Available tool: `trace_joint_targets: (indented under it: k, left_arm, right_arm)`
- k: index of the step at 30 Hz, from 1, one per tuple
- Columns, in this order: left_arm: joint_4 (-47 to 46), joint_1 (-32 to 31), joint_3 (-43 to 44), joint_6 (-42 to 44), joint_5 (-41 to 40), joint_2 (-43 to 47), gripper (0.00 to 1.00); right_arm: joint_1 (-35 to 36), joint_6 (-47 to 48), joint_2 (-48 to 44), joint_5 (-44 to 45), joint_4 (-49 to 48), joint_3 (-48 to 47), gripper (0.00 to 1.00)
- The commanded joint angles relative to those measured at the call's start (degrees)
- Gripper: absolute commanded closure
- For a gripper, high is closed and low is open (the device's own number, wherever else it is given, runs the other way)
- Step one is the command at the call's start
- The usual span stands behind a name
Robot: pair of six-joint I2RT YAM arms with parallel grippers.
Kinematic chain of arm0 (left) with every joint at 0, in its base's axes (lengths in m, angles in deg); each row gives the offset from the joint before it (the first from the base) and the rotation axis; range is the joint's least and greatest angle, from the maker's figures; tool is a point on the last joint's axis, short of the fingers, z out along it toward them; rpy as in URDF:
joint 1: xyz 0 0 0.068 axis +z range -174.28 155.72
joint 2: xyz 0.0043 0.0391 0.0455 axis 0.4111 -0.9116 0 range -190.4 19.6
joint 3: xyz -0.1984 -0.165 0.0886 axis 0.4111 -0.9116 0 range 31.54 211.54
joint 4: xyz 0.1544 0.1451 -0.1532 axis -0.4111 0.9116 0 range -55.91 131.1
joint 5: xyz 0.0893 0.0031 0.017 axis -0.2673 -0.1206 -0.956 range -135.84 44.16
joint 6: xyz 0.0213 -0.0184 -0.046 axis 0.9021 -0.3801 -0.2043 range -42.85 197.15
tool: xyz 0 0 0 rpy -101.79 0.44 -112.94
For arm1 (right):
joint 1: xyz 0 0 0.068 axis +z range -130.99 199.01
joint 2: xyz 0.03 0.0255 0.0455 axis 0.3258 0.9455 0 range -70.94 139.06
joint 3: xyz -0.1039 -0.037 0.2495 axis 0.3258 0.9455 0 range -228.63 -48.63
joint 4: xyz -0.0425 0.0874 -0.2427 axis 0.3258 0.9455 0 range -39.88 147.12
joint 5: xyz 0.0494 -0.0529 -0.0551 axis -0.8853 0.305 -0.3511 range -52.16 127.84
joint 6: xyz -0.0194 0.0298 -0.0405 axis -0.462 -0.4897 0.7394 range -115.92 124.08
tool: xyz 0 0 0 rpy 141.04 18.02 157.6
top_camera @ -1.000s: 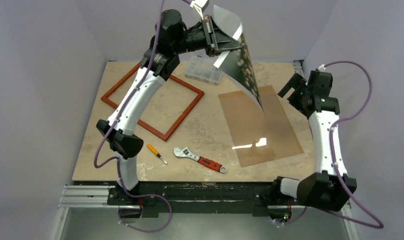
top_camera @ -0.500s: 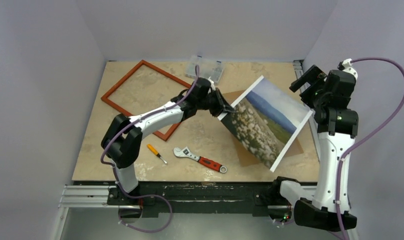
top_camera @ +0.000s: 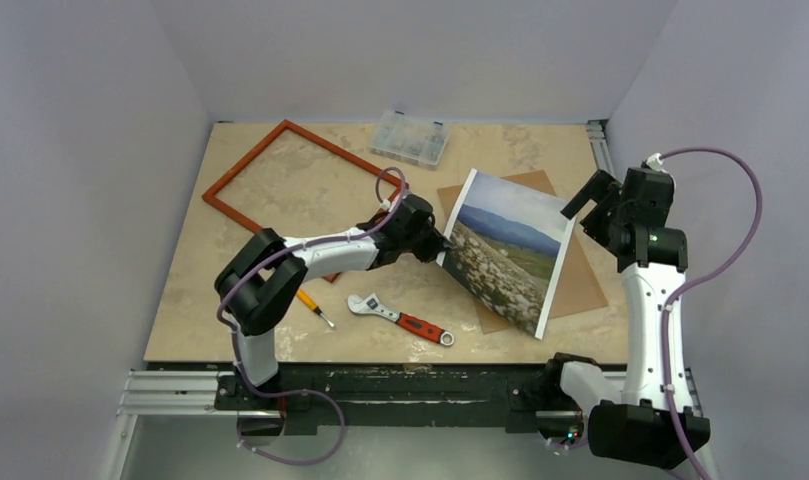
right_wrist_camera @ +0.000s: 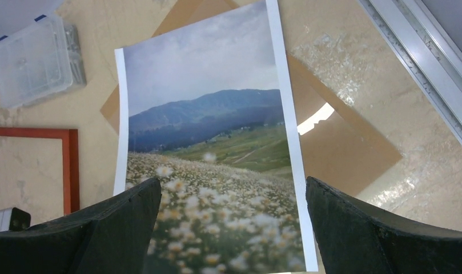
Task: Take the photo out of the frame
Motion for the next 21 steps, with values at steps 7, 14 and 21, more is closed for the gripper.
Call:
trace_joint_targets:
  k: [7,14,21]
  left_arm:
    - [7.82,-2.65,0.65,-5.64,-16.49,7.06,1.0]
    - [12.69,-4.6,4.64,-12.07,-20.27,6.12,1.0]
    - [16.03,-9.05,9.94,-21.21,-21.81,1.77,1.0]
  right_arm:
    - [-0.04,2.73,-1.0,-1.66,-1.63,2.18,0.05]
    - [0.07,3.69,-0.94,-3.99,-1.79,3.85,0.05]
    - [0.02,5.65,-2.39,-5.09,0.81,2.84,0.05]
